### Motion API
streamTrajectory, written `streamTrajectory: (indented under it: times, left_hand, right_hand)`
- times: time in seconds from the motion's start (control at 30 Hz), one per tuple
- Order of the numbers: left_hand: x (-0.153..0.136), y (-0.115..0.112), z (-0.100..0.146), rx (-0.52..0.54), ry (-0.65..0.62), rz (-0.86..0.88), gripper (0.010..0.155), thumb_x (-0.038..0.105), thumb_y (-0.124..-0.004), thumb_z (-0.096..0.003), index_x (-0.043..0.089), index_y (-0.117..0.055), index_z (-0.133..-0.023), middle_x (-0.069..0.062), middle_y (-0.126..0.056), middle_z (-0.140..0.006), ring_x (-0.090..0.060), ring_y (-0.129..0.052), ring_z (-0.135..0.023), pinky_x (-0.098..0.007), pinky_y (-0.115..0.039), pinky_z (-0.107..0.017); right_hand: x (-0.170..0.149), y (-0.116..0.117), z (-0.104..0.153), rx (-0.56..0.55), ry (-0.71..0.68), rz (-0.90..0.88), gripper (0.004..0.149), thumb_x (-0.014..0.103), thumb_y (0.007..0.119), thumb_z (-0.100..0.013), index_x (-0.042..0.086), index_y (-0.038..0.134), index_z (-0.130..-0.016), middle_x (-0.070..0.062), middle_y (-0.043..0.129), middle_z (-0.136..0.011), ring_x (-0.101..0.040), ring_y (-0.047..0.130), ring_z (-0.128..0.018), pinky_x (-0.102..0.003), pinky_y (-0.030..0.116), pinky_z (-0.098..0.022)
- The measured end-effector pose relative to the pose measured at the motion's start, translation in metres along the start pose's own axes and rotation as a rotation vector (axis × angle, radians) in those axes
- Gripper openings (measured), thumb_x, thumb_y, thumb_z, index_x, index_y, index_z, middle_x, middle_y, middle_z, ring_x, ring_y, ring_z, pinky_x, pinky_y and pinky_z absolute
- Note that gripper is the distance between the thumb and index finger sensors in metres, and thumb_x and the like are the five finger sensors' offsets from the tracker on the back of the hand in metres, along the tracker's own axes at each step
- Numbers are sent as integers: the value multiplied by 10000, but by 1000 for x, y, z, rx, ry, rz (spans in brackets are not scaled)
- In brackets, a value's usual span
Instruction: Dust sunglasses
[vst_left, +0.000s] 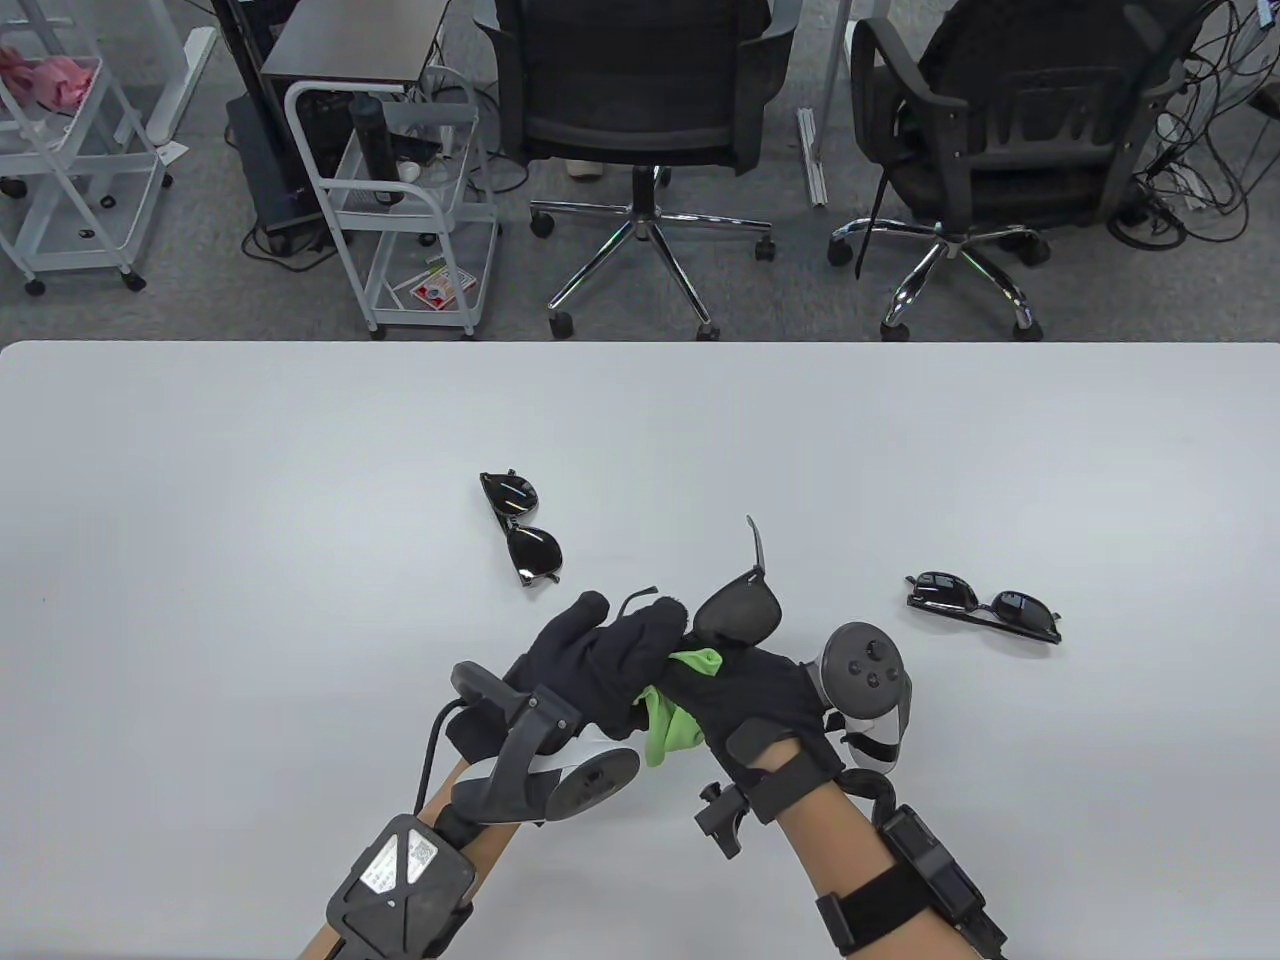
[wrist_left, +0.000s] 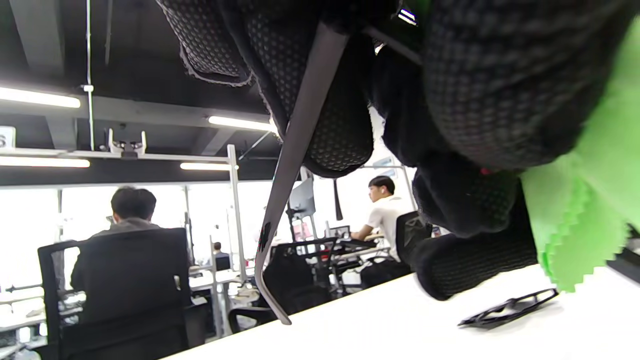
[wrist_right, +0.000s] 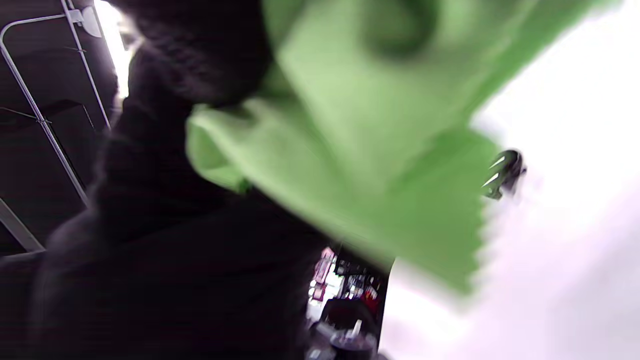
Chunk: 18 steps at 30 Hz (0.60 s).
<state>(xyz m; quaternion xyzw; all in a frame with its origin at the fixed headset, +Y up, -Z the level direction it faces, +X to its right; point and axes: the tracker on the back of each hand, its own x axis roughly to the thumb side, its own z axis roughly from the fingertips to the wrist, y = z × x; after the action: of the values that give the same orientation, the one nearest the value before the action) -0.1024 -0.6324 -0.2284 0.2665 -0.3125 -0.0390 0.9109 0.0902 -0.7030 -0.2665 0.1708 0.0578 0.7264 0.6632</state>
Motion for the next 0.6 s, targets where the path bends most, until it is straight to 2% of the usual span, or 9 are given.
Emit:
streamTrajectory:
  times: [0.07, 0.13, 0.23, 0.3, 0.4, 0.5, 0.6]
  left_hand:
    - [0, 0, 1, -2, -16, -29, 990, 578, -954, -194, 288, -527, -1039, 138, -811, -952, 58, -1093, -668, -341, -754, -739]
    - [4, -3, 1, -16, -17, -26, 989, 576, -957, -196, 273, -537, -1038, 127, -818, -947, 54, -1097, -646, -345, -756, -737]
    - [10, -5, -1, -21, -35, -26, 986, 568, -958, -204, 247, -544, -1039, 103, -826, -941, 44, -1097, -626, -366, -762, -729]
    - [10, -5, -2, -18, -37, -11, 987, 573, -958, -203, 233, -552, -1036, 95, -832, -933, 41, -1098, -614, -375, -767, -724]
    - [9, -5, -2, -22, -12, 24, 989, 579, -960, -201, 226, -563, -1035, 88, -844, -926, 41, -1103, -598, -374, -775, -717]
    - [4, -7, -3, -30, 18, 43, 994, 587, -953, -200, 222, -561, -1036, 83, -843, -932, 50, -1104, -594, -369, -780, -714]
    - [2, -8, -1, -40, 30, 82, 993, 589, -958, -198, 226, -567, -1035, 85, -846, -934, 48, -1106, -590, -371, -780, -714]
  right_hand:
    - [-3, 2, -1, 37, 20, -20, 432, 302, 875, -425, 148, 868, -828, -36, 976, -795, -310, 999, -701, -647, 664, -607]
    - [-4, 2, -2, 10, 41, 19, 417, 279, 915, -399, 160, 872, -796, -21, 983, -757, -301, 1007, -666, -638, 671, -608]
    - [-4, 2, -2, -78, 57, 90, 395, 351, 989, -358, 190, 896, -706, 10, 1007, -663, -263, 1033, -575, -612, 700, -599]
    - [-3, 1, 0, -106, 52, 122, 398, 405, 996, -350, 197, 901, -676, 24, 1014, -628, -233, 1044, -542, -599, 713, -596]
    - [-2, 1, 0, -108, 33, 124, 401, 467, 924, -389, 188, 907, -676, 21, 1016, -612, -228, 1045, -522, -590, 721, -596]
    - [-4, 0, -1, -84, 25, 69, 425, 451, 811, -441, 156, 914, -730, -7, 1011, -646, -248, 1033, -551, -593, 710, -605]
    - [-7, -1, -3, -38, 43, 19, 442, 434, 780, -458, 132, 910, -755, -33, 1006, -665, -270, 1023, -566, -609, 697, -601]
